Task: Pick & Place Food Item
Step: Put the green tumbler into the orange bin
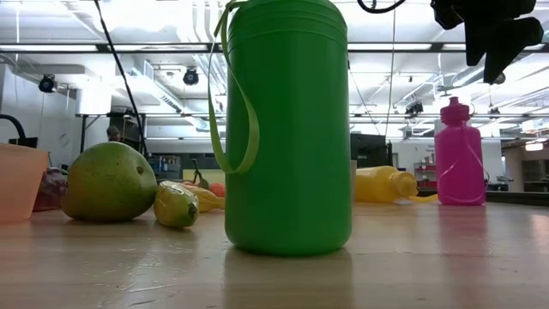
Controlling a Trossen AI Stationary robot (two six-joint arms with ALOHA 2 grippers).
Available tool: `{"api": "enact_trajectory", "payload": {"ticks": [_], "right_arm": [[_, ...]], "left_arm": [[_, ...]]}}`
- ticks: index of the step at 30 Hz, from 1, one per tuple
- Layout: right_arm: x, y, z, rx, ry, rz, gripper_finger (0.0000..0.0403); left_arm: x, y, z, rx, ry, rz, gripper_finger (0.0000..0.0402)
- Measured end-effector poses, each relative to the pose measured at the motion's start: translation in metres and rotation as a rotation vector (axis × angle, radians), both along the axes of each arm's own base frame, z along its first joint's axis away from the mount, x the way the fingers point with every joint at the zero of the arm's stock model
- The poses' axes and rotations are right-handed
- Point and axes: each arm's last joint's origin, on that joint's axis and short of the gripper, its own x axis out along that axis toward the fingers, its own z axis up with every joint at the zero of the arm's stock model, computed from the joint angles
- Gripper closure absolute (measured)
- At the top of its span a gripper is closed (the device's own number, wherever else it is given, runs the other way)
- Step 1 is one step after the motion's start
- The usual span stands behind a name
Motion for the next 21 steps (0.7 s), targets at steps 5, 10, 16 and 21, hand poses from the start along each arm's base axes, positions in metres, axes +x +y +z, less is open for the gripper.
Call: {"api": "enact_trajectory", "payload": {"ticks": [5,10,16,21], "right_arm": [[0.000,0.000,0.000,0.000,0.000,0.000,0.0099],[0.000,0.000,0.000,0.000,0.000,0.000,0.0099],[0.000,0.000,0.000,0.000,0.000,0.000,0.0099],[0.000,0.000,0.000,0.000,0.000,0.000,0.0099]], "left_arm": [[-0.002,-0.008,-0.005,-0.006,0.009,-0.017,0.0145],[-0.005,-0.015,-0.005,-0.012,0.008,-0.037,0.0145],[-0.010,-0.029,-0.004,-0.007,0.003,-0.131,0.0145],[-0.008,-0.034,-0.002,-0.024,-0.038,-0.162,0.0145]]}}
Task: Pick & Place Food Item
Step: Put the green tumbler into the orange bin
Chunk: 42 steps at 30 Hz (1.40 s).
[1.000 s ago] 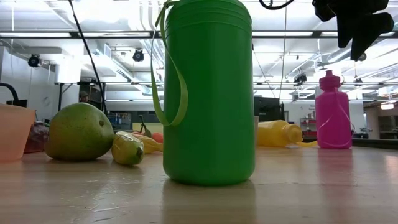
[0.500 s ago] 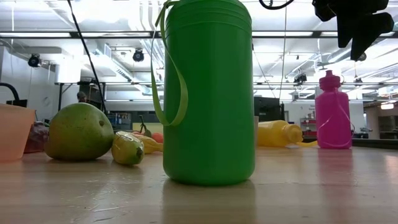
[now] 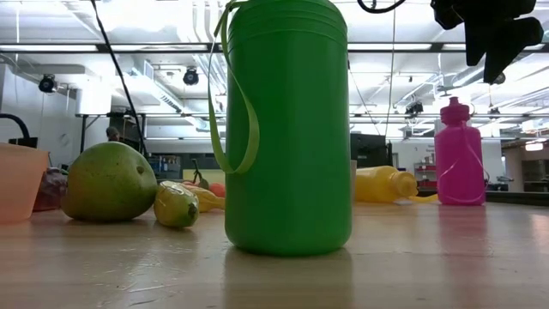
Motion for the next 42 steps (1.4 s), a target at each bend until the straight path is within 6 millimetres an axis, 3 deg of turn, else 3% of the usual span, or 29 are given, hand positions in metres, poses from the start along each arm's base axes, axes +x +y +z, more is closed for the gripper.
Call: {"api": "enact_trajectory", "payload": {"ticks": [9,26,42], "right_arm": [[0.000,0.000,0.000,0.000,-0.001,0.000,0.0099],[0.002,0.000,0.001,0.003,-0.020,0.000,0.0099],[0.002,0.000,0.001,0.004,-0.022,0.000,0.0099]], "left_arm": [[0.004,-0.009,-0.001,-0.052,-0.024,-0.030,0.0145],[-0.011,-0.044,0.002,-0.103,-0.062,-0.112,0.0144],[0.000,-0.040,0.010,-0.217,-0.138,0.005,0.0144]]}}
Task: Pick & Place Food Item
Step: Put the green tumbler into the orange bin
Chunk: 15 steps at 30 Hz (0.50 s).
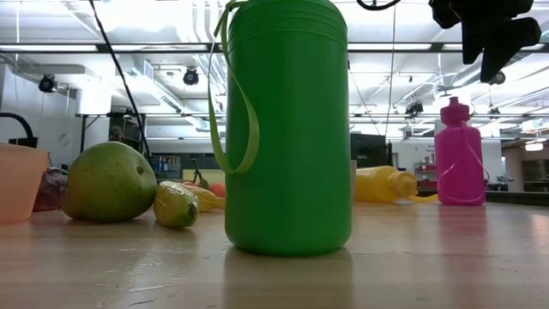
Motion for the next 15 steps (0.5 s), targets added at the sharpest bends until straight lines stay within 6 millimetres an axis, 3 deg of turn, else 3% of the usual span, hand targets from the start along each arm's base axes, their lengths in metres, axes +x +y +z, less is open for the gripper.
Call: {"api": "enact_trajectory", "payload": {"ticks": [9,15], "right_arm": [[0.000,0.000,0.000,0.000,0.000,0.000,0.0099],[0.000,0.000,0.000,0.000,0.000,0.000,0.0099]], "left_arm": [[0.008,0.015,-0.002,-0.019,0.011,0.137,0.0144],[0.013,0.024,-0.025,-0.026,0.064,0.197,0.0144]]}}
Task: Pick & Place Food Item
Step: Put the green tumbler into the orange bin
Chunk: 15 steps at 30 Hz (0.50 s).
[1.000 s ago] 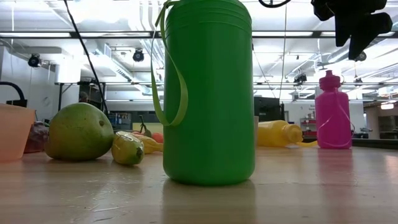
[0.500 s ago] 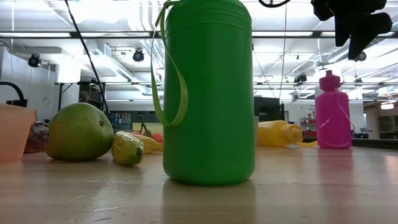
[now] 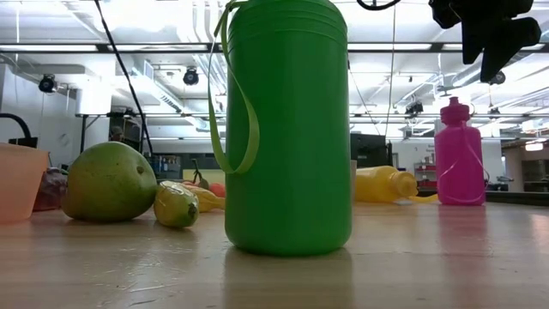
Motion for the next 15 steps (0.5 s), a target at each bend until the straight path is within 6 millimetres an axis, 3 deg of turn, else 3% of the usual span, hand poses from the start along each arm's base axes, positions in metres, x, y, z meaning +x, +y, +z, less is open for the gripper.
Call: {"api": "enact_trajectory", "payload": {"ticks": [5,15], "right_arm": [[0.000,0.000,0.000,0.000,0.000,0.000,0.0099],[0.000,0.000,0.000,0.000,-0.001,-0.001,0.0099]], "left_arm": [[0.005,0.006,-0.017,-0.014,-0.004,0.031,0.0144],[0.009,0.012,-0.031,-0.033,-0.012,0.065,0.0144]]}}
